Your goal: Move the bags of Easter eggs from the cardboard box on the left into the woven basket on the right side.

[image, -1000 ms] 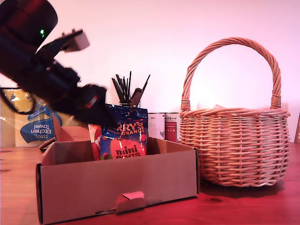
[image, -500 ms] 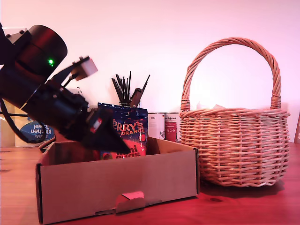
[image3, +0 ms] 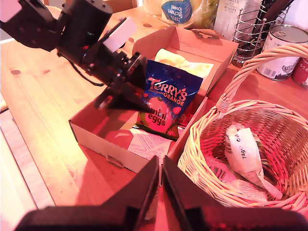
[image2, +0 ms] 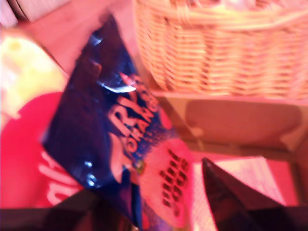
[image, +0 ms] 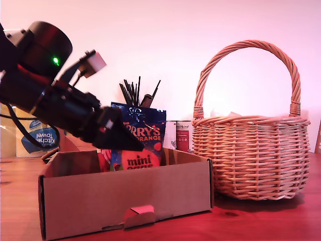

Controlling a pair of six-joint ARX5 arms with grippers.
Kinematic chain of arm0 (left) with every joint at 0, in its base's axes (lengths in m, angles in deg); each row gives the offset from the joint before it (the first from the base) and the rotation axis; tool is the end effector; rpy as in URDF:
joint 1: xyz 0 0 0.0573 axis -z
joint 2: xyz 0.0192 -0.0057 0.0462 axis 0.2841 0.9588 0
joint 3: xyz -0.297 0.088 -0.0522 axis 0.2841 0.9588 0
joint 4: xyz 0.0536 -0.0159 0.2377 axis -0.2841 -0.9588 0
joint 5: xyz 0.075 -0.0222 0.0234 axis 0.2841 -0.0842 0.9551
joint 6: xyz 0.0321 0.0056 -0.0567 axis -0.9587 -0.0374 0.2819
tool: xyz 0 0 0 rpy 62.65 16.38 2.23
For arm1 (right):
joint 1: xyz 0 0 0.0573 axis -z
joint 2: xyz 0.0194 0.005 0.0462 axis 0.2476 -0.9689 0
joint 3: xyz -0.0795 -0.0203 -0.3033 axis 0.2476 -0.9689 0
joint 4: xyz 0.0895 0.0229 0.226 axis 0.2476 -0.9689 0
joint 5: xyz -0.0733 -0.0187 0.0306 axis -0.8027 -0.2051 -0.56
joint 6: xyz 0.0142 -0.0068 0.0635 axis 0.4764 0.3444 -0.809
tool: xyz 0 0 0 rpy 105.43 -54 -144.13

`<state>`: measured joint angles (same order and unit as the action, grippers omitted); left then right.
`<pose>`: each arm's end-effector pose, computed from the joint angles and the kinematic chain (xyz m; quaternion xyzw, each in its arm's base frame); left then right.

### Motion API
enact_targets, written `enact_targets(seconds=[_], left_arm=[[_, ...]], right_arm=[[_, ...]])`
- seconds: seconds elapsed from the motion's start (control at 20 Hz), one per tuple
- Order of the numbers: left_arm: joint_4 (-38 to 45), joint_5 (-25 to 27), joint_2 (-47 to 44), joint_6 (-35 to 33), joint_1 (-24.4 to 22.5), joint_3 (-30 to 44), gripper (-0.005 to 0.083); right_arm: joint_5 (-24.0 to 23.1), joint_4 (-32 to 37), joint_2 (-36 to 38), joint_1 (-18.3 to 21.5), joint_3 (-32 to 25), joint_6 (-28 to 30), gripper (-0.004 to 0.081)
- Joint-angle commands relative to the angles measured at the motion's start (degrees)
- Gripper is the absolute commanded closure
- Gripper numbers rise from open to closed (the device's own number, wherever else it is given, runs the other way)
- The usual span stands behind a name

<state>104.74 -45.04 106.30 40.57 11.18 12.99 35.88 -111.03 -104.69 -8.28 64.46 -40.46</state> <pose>0.2823 -0.1723 0.1927 0.1248 0.2070 -0.4774 0.8448 0.0504 0.0414 0.3220 -0.1260 0.1786 0.4097 0.8856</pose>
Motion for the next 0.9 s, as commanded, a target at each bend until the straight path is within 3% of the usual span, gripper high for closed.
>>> enact_targets(seconds=[0.0, 0.35, 0.45, 0.6, 0.85], left_arm=[[0.37, -0.33, 3.52, 0.13, 0.74, -0.57, 0.0419], [0.39, 0.59, 8.26, 0.11, 1.75, -2.49, 0.0422], [0.07, 0.52, 8.46, 0.11, 1.75, -2.49, 0.0522], [-0.63, 0.5, 8.46, 0.15, 1.75, -2.49, 0.0764], [-4.52, 0.07, 4.74, 1.95, 1.16, -2.99, 0.0797]], right_arm=[[0.0, 0.46, -0.02, -0.2, -0.98, -0.07, 0.0783], [0.0, 0.44, -0.02, -0.2, -0.98, -0.09, 0.0783], [-0.02, 0.46, -0.02, -0.2, -0.98, -0.09, 0.0783], [-0.07, 0.46, -0.02, -0.2, -0.98, -0.07, 0.0783], [-1.7, 0.44, -0.02, -0.2, -0.98, -0.02, 0.0783]])
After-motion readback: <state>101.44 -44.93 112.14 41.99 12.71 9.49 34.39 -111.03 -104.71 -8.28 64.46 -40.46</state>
